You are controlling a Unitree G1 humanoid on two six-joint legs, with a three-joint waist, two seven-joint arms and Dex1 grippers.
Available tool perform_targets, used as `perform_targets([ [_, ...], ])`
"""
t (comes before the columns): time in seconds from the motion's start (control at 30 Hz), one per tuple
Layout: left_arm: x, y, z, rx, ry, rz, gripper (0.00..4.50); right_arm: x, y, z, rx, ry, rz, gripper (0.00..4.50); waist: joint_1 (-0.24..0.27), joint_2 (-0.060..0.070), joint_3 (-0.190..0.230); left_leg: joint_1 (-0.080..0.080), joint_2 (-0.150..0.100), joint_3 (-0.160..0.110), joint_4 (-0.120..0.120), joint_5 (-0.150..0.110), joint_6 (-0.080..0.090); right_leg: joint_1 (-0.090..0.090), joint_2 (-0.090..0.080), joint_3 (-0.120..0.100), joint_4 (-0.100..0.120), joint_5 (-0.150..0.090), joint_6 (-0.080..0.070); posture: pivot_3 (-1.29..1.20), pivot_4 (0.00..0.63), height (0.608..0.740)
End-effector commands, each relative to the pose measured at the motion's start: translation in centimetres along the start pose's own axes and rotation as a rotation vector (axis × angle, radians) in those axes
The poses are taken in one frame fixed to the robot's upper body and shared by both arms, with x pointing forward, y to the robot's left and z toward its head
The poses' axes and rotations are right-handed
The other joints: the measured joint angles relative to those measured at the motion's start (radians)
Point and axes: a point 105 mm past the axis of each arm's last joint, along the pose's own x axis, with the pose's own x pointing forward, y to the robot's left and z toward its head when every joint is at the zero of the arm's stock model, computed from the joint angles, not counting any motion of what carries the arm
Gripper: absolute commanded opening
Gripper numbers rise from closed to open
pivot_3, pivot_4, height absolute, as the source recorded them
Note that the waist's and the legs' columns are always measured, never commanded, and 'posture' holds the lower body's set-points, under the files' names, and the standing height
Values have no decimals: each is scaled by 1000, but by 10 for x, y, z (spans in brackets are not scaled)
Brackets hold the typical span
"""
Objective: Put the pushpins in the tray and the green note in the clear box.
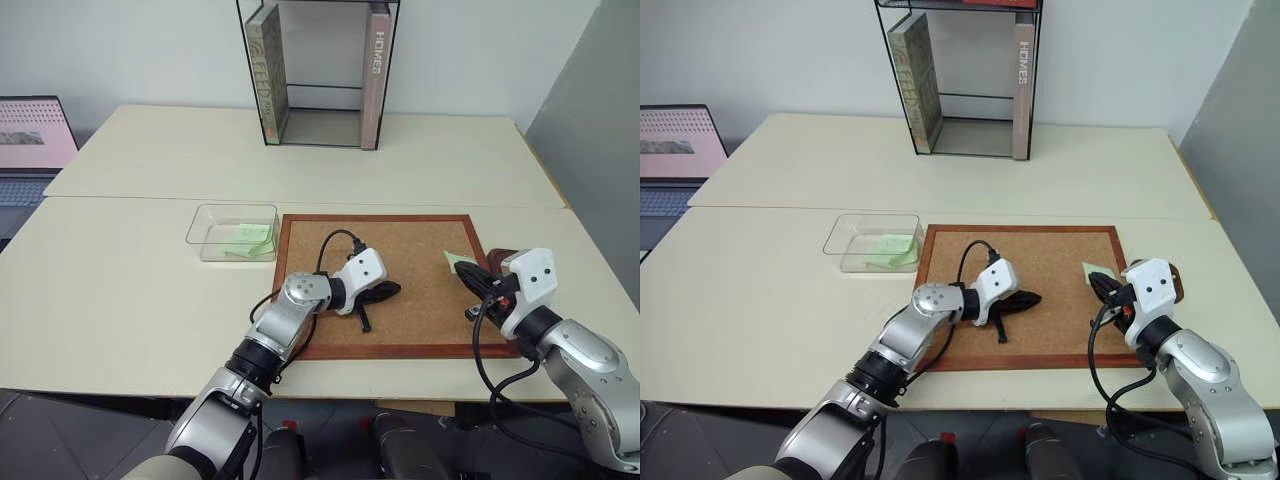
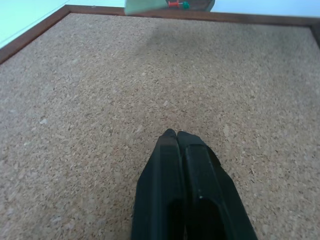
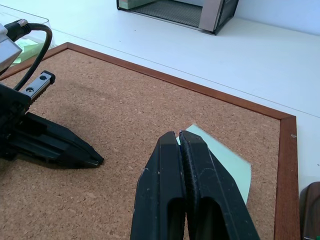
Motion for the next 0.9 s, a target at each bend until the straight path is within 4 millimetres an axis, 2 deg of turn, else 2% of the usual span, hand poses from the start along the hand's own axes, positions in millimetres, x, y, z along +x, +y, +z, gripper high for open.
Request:
perform_targets([
  [0.03,-6,-3,29,36,-105,-64,996,-1,3,22,-32,-62,36,0,0,0,0,0,0,0,-1,0,0,0,0,0,0,0,0,0,150,740],
  [0.17,-11,7,51,93,-173,-47,1796,0,5,28,-41,-60,66,0,1,0,1,0,0,0,-2,0,0,0,0,0,0,1,1,0,150,740],
  [0.23,-13,12,59,112,-196,-41,2055,1,6,29,-46,-51,84,0,1,-1,2,-1,0,-1,-1,0,0,0,0,0,0,0,1,0,150,740],
  [0.27,-13,14,62,128,-206,-39,2358,1,7,29,-48,-41,98,0,1,-1,2,-1,0,-1,-1,0,0,0,0,0,0,0,0,0,150,740],
  [0.53,-12,27,78,257,-240,-21,3963,-2,19,38,-27,20,212,0,1,-1,2,-1,0,-1,-1,0,0,0,0,0,0,1,1,0,150,740],
  [0.77,-1,25,82,308,-246,-56,3963,2,25,45,-6,45,261,0,1,-1,2,-1,0,-1,-1,0,0,0,0,0,0,2,3,0,150,740],
  [0.9,6,14,78,333,-230,-123,3963,6,28,49,7,46,272,0,1,-1,2,-1,-1,-1,-1,0,0,0,0,0,0,2,3,0,150,740],
])
